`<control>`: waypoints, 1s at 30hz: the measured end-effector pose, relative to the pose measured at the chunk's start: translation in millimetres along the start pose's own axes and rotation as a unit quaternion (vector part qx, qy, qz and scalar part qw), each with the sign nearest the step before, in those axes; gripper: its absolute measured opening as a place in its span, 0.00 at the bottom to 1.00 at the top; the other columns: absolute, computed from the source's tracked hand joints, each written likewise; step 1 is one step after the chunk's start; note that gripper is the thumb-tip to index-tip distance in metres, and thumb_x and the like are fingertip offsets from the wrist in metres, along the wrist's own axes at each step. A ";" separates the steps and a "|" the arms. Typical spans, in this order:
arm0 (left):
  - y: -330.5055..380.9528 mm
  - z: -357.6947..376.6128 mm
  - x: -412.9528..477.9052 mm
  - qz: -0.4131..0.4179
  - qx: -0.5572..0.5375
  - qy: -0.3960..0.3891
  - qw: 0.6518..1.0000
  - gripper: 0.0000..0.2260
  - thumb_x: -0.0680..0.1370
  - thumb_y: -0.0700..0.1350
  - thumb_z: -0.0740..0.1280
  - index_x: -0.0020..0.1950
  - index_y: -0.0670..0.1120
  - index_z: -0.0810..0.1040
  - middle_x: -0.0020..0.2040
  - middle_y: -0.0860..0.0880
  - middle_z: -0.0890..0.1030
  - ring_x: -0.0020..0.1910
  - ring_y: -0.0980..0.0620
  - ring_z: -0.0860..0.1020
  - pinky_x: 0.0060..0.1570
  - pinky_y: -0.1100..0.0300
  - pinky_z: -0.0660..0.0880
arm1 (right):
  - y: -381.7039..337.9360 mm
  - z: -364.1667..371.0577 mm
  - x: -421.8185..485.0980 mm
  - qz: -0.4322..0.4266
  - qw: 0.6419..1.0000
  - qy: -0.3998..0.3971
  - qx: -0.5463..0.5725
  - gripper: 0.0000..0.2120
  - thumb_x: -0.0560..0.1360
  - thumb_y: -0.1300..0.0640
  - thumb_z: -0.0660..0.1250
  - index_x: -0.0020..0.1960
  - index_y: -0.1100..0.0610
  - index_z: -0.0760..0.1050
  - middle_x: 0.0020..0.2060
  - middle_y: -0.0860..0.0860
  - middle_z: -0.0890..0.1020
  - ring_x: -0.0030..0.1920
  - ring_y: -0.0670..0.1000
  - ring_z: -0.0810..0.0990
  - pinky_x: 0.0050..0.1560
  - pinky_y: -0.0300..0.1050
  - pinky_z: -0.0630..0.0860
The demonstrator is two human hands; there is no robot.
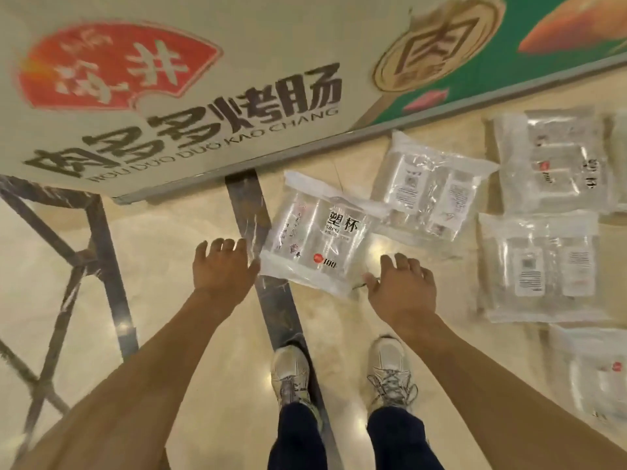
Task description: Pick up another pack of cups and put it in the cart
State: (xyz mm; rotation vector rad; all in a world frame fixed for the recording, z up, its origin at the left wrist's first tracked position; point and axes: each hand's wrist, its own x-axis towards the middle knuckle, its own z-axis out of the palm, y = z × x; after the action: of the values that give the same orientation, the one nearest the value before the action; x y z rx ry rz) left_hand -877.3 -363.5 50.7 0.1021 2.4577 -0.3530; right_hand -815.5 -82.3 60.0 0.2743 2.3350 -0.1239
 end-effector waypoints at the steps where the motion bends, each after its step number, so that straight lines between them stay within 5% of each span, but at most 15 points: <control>1: 1.0 19.4 20.9 0.006 0.014 -0.001 1.000 0.25 0.83 0.60 0.52 0.76 0.49 0.66 0.72 0.48 0.74 0.74 0.48 0.67 0.75 0.48 0.55 | -4.0 19.9 21.5 0.006 1.000 0.000 0.004 0.26 0.82 0.42 0.52 0.75 0.54 0.64 0.73 0.54 0.69 0.73 0.56 0.65 0.72 0.54 0.62; 7: 10.1 116.2 128.2 0.011 0.042 -0.009 0.999 0.33 0.82 0.65 0.49 0.81 0.48 0.54 0.71 0.45 0.75 0.71 0.45 0.70 0.71 0.46 0.60 | -18.5 117.4 121.9 0.040 0.999 0.010 0.032 0.30 0.81 0.37 0.51 0.73 0.57 0.64 0.69 0.55 0.72 0.71 0.57 0.68 0.69 0.55 0.64; 11: 40.4 148.4 177.3 -0.042 -0.224 -0.070 0.971 0.33 0.82 0.67 0.52 0.79 0.46 0.60 0.74 0.41 0.71 0.71 0.38 0.71 0.69 0.44 0.63 | -25.9 151.5 158.8 0.103 0.981 0.006 0.167 0.40 0.74 0.27 0.58 0.69 0.60 0.66 0.63 0.57 0.75 0.66 0.60 0.72 0.64 0.57 0.68; 14: 66.2 150.2 187.2 -0.049 -0.399 -0.080 0.912 0.36 0.82 0.64 0.58 0.83 0.46 0.50 0.80 0.46 0.61 0.78 0.45 0.61 0.70 0.59 0.56 | -29.2 163.2 172.2 0.168 0.870 -0.024 0.463 0.40 0.71 0.34 0.71 0.71 0.58 0.64 0.57 0.52 0.77 0.62 0.58 0.77 0.59 0.50 0.73; 17: 68.7 146.5 176.8 -0.089 -0.481 -0.084 0.868 0.34 0.80 0.61 0.65 0.80 0.46 0.60 0.71 0.47 0.72 0.68 0.47 0.71 0.57 0.66 0.60 | -30.3 164.1 172.6 0.199 0.797 -0.011 0.570 0.39 0.70 0.44 0.77 0.72 0.56 0.64 0.56 0.49 0.76 0.60 0.54 0.78 0.57 0.46 0.73; 21: 54.9 135.0 141.1 -0.143 -0.545 -0.123 0.817 0.26 0.76 0.64 0.69 0.64 0.49 0.70 0.47 0.56 0.75 0.43 0.56 0.75 0.50 0.58 0.66 | -20.7 147.0 151.1 0.184 0.799 0.006 0.572 0.35 0.71 0.42 0.76 0.70 0.57 0.68 0.58 0.49 0.79 0.59 0.54 0.79 0.62 0.50 0.74; 25: 46.1 111.4 82.6 -0.157 -0.613 -0.107 0.767 0.25 0.75 0.62 0.71 0.62 0.47 0.70 0.48 0.52 0.78 0.42 0.57 0.77 0.38 0.61 0.71 | -10.1 106.4 107.7 0.134 0.817 0.019 0.561 0.27 0.73 0.40 0.74 0.63 0.55 0.71 0.51 0.44 0.80 0.51 0.46 0.80 0.47 0.42 0.74; 30: 29.4 49.0 11.1 -0.169 -0.643 -0.087 0.742 0.32 0.72 0.67 0.71 0.65 0.45 0.69 0.52 0.50 0.79 0.48 0.52 0.80 0.51 0.53 0.77 | -3.4 30.8 46.3 0.094 0.834 0.020 0.543 0.31 0.70 0.36 0.73 0.64 0.54 0.73 0.53 0.45 0.81 0.54 0.47 0.81 0.54 0.44 0.75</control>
State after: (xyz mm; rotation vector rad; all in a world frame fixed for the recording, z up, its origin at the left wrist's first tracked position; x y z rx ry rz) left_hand -852.3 -349.0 0.2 -0.9152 1.9935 1.1662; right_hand -826.6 -83.5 5.4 1.0498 2.0040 -1.3614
